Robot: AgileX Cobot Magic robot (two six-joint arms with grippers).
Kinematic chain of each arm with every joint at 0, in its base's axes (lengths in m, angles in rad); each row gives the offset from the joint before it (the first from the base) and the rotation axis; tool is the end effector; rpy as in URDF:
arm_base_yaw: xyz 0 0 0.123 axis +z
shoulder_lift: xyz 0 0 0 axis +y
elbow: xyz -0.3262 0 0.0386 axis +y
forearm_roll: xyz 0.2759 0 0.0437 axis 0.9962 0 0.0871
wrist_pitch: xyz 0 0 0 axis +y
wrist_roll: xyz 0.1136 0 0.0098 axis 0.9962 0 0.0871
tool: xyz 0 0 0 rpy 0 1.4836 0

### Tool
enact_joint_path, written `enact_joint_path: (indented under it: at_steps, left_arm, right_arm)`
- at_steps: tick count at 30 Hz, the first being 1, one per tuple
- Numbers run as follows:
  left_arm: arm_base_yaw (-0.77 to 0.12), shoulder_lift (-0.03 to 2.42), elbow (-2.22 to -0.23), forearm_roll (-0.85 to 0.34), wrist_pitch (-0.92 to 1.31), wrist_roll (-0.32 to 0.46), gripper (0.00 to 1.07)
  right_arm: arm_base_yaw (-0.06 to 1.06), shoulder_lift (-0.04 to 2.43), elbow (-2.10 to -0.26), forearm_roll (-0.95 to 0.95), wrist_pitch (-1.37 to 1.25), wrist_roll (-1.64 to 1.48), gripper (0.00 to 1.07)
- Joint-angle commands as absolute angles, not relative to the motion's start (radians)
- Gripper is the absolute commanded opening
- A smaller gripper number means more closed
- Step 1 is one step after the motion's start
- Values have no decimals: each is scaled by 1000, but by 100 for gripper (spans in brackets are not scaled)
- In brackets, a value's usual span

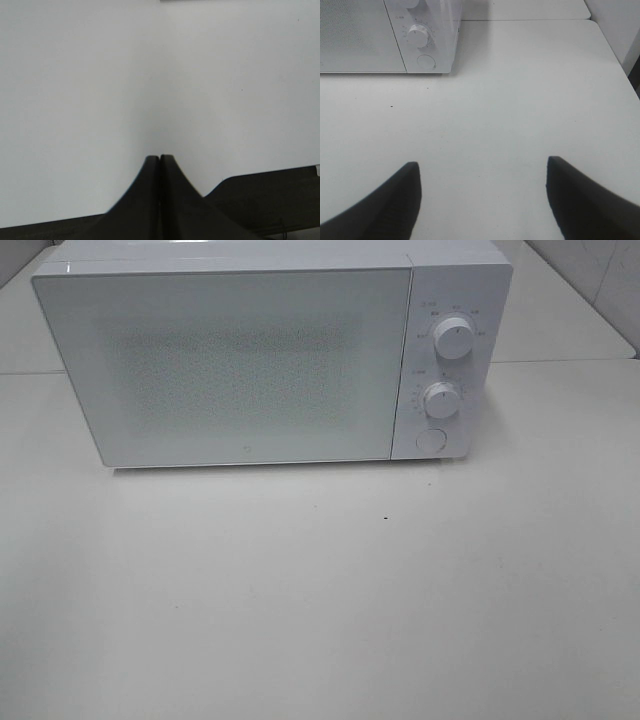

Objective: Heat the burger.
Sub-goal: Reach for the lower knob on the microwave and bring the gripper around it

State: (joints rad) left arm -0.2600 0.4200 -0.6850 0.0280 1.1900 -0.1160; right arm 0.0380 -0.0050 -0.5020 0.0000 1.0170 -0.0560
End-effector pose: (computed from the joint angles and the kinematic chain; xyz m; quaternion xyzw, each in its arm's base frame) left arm 0.0480 -0.0097 0.3209 0.0674 0.9311 -0.0532 0.3546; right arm -0.0025 -0.0001 0.2852 -0.0395 0.8388 -0.0049 0.5430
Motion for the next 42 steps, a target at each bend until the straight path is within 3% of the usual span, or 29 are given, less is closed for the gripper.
enact_joint_path:
  at_steps: [1,11,17,28,42]
  left_arm:
    - [-258,255,-633,32,1181,-110,0]
    - [-258,-34,-575,33,1195,-98,0]
    - [-258,-31,-547,24,1180,-27,0]
    - [-258,-28,-506,31,1049,-26,0]
    - [-258,-25,-500,28,1040,0,0]
  right_arm:
    - [35,-29,-500,0,999,-53,67]
    - [35,-29,-500,0,999,-53,67]
    - [35,-29,-500,0,999,-49,67]
    - [35,-29,-500,0,999,-49,67]
    - [35,-26,-506,0,986,-49,67]
